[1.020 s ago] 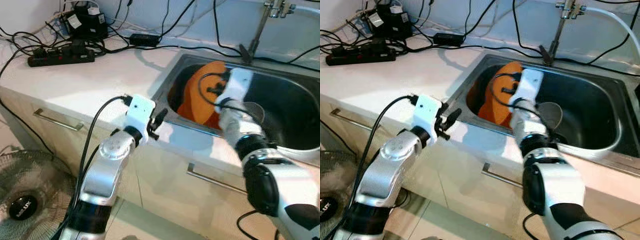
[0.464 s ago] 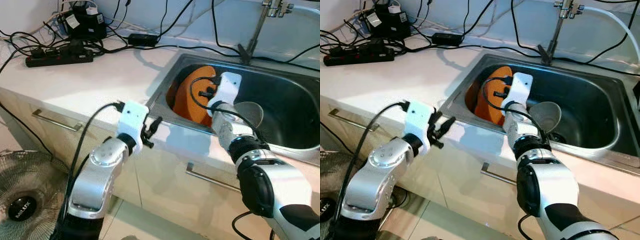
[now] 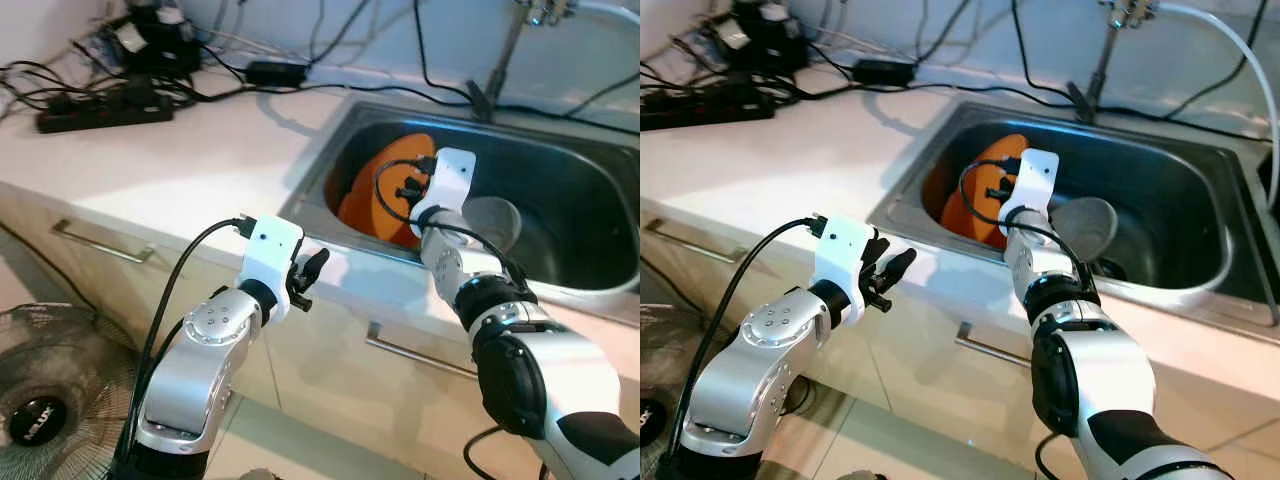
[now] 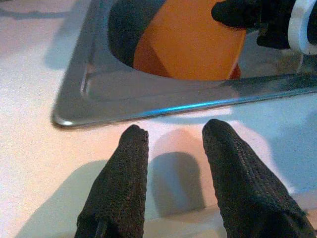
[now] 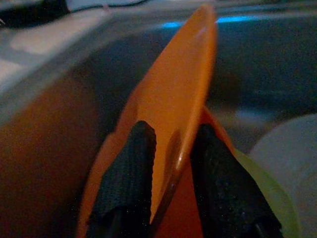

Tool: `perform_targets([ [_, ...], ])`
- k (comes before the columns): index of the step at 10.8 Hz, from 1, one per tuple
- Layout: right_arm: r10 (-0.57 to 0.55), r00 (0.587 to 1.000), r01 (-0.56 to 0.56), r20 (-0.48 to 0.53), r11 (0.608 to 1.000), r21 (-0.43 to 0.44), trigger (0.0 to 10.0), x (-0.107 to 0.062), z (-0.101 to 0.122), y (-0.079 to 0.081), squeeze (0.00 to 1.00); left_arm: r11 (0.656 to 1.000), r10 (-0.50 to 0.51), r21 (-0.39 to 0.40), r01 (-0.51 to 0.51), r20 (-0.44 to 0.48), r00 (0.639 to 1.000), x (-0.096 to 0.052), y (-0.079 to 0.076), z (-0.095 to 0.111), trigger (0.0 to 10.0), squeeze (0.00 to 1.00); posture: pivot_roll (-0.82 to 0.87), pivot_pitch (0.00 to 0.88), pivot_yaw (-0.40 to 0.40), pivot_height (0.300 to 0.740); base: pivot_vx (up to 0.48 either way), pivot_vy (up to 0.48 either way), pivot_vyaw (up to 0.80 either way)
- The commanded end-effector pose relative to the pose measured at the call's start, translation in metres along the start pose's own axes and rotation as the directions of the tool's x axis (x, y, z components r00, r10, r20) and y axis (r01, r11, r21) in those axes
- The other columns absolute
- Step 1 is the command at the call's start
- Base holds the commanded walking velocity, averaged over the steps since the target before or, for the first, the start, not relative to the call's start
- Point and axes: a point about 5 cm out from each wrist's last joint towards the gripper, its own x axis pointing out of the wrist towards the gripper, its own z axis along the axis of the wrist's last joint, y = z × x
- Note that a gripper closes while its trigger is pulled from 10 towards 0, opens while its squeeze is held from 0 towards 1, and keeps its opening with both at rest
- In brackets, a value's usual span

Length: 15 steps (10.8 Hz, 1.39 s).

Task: Kitchen organization

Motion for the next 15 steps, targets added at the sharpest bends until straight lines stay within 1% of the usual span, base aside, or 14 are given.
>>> perform_targets([
  [1,0.014,1.000,-0.014,-0.017,0.999,-0.037,10.0,-0.001,-0.007,0.003,0.00,1.000,-0.006,0.005,0.006,-0.014,1.000,-0.002,-0.002,-0.002,10.0,0.00,0.34,0.158,0.024,0.740,0.000,0.000,0.00],
  [2,0.012,1.000,-0.012,-0.015,0.999,-0.047,10.0,-0.002,-0.007,0.003,0.00,1.000,-0.005,0.005,0.005,-0.017,1.000,-0.002,-0.002,-0.002,10.0,0.00,0.34,0.159,0.025,0.740,0.000,0.000,0.00],
  [3,0.006,1.000,-0.006,0.001,0.997,-0.080,10.0,-0.001,-0.005,0.001,0.00,1.000,-0.006,0.005,0.006,-0.021,1.000,-0.001,-0.002,-0.002,10.0,0.00,0.33,0.160,0.027,0.740,0.000,0.000,0.00],
  [5,0.005,1.000,-0.003,0.013,0.993,-0.116,10.0,-0.001,-0.004,0.000,0.00,1.000,-0.022,0.001,0.022,-0.028,0.999,0.000,-0.005,-0.003,10.0,0.00,0.33,0.158,0.030,0.740,0.000,0.000,0.00],
  [6,0.014,1.000,-0.011,0.022,0.985,-0.170,10.0,-0.001,-0.003,0.001,0.00,1.000,-0.024,0.005,0.024,-0.030,0.999,0.001,-0.004,-0.003,10.0,0.00,0.33,0.154,0.028,0.740,0.000,0.000,0.00],
  [7,0.013,0.999,-0.005,0.034,0.976,-0.220,10.0,-0.001,-0.002,0.001,1.00,1.000,-0.021,0.013,0.022,-0.031,0.999,0.002,-0.003,-0.003,10.0,0.00,0.33,0.151,0.027,0.740,0.000,0.000,0.00],
  [8,0.010,0.999,0.001,0.048,0.976,-0.218,10.0,-0.001,0.003,0.001,0.69,1.000,-0.019,0.014,0.020,-0.032,0.999,0.002,-0.002,-0.003,10.0,0.00,0.33,0.149,0.028,0.740,0.000,0.000,0.00],
  [9,0.012,0.998,0.001,0.056,0.976,-0.218,10.0,0.000,0.005,0.002,0.11,1.000,-0.019,0.014,0.019,-0.032,0.999,0.002,-0.002,-0.003,10.0,0.00,0.33,0.148,0.027,0.740,0.000,0.000,0.00],
  [10,0.018,0.997,-0.001,0.071,0.973,-0.230,10.0,0.000,0.009,0.003,0.00,1.000,-0.020,0.012,0.021,-0.031,0.999,0.003,-0.002,-0.003,10.0,0.00,0.32,0.145,0.027,0.740,0.000,0.000,0.00],
  [11,0.019,0.997,0.000,0.079,0.972,-0.234,10.0,0.001,0.011,0.003,0.00,1.000,-0.024,0.008,0.025,-0.030,0.999,0.003,-0.003,-0.003,10.0,0.00,0.32,0.143,0.029,0.740,0.000,0.000,0.00],
  [12,0.015,0.995,0.008,0.094,0.971,-0.238,10.0,0.001,0.017,0.001,1.00,1.000,-0.025,0.008,0.025,-0.029,0.999,0.004,-0.002,-0.003,10.0,0.00,0.32,0.141,0.029,0.740,0.000,0.000,0.00],
  [13,0.001,0.994,0.027,0.108,0.967,-0.255,10.0,0.002,0.021,-0.001,1.00,1.000,-0.025,0.009,0.025,-0.029,0.999,0.005,-0.002,-0.003,10.0,0.00,0.32,0.140,0.030,0.740,0.000,0.000,0.00],
  [14,-0.013,0.989,0.059,0.146,0.947,-0.315,10.0,0.002,0.030,-0.005,0.00,1.000,-0.026,0.010,0.027,-0.029,0.999,0.005,-0.002,-0.003,10.0,0.00,0.31,0.140,0.031,0.740,0.000,0.000,0.00],
  [15,-0.015,0.985,0.072,0.170,0.941,-0.330,10.0,0.003,0.035,-0.006,0.00,1.000,-0.029,0.011,0.029,-0.029,0.999,0.006,-0.002,-0.003,10.0,0.00,0.31,0.138,0.032,0.740,0.000,0.000,0.00],
])
